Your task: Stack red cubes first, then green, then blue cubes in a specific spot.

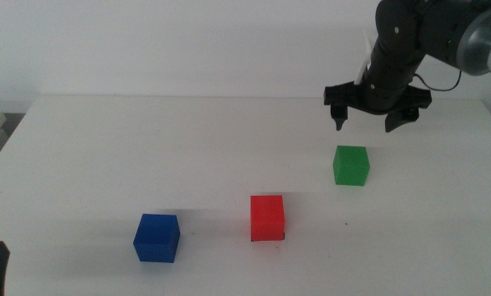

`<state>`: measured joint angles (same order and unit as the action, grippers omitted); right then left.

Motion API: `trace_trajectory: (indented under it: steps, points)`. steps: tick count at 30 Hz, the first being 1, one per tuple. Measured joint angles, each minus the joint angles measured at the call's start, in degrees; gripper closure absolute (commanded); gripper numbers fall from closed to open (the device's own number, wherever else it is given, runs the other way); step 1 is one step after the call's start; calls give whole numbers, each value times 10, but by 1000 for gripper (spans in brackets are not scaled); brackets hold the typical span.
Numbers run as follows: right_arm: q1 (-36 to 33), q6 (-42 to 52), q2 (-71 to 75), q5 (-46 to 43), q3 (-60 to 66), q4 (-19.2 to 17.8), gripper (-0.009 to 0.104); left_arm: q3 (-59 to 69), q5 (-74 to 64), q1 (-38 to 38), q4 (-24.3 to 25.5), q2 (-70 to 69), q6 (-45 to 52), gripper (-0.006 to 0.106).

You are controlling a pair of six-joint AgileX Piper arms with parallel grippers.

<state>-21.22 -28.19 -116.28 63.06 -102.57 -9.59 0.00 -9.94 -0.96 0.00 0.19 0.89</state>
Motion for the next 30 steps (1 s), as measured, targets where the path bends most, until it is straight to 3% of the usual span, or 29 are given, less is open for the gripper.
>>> trace_trajectory:
  steps: [24,30]
  points:
    - [7,12,-96,-47,0,15,2,0,0,0,0,0,0,9]
    - [7,12,-107,-48,0,21,16,0,0,0,0,0,0,9]
